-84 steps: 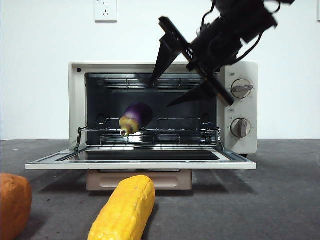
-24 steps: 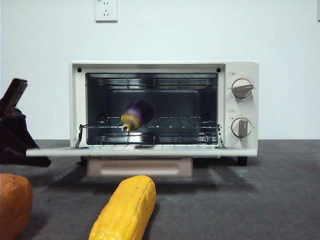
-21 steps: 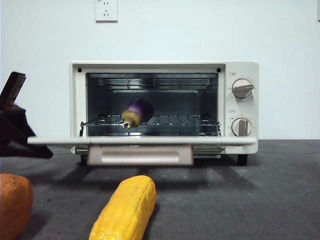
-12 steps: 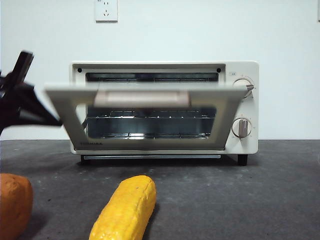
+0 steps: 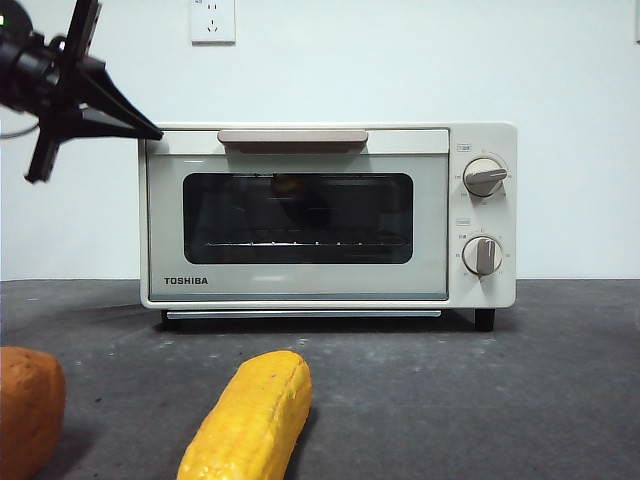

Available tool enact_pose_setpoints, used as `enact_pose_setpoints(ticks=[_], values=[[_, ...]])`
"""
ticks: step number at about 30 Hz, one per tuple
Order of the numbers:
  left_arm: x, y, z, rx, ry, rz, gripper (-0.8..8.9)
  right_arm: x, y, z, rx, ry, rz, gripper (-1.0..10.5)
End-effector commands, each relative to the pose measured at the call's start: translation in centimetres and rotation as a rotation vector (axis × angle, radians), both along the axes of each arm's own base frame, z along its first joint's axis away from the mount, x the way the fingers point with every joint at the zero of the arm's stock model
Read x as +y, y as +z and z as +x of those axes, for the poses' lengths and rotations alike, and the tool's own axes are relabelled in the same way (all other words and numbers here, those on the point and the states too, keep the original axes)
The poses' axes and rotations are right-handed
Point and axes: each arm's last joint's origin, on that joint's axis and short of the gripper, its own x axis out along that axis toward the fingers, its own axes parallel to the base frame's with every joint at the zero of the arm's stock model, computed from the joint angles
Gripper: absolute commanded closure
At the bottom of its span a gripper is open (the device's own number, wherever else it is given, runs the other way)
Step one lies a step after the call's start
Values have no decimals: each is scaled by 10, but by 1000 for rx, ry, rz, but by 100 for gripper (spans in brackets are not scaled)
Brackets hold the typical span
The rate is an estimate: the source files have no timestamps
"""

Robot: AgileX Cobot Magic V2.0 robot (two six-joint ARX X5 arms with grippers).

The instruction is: Take the eggplant from the table,put the eggplant in the oven

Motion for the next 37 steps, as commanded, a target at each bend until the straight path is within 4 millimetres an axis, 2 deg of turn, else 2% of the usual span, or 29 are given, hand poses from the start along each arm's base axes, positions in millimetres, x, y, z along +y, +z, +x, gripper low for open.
enact_pose_setpoints(ticks=[1,8,11,14,19,24,30,37], values=[[-10,25,-17,-130,13,167,807,3,4,2,-16,-11,-11,943],[-40,77,-70,-373,98,458,807,7,-2,12,-29,-103,-171,943],[-48,88,-92,-479,163,532,807,8,-4,15,-37,-146,-251,943],[-53,83,-111,-545,218,551,807,6,-6,16,-35,-159,-295,943],[-47,54,-143,-567,297,508,807,1,-14,17,-20,-187,-304,943],[-40,33,-173,-596,336,456,807,4,-40,20,-13,-107,-228,943],[-35,36,-198,-664,376,443,807,15,-71,32,-59,-73,-183,943],[-34,40,-204,-682,382,419,806,15,-75,36,-104,-171,-182,943]])
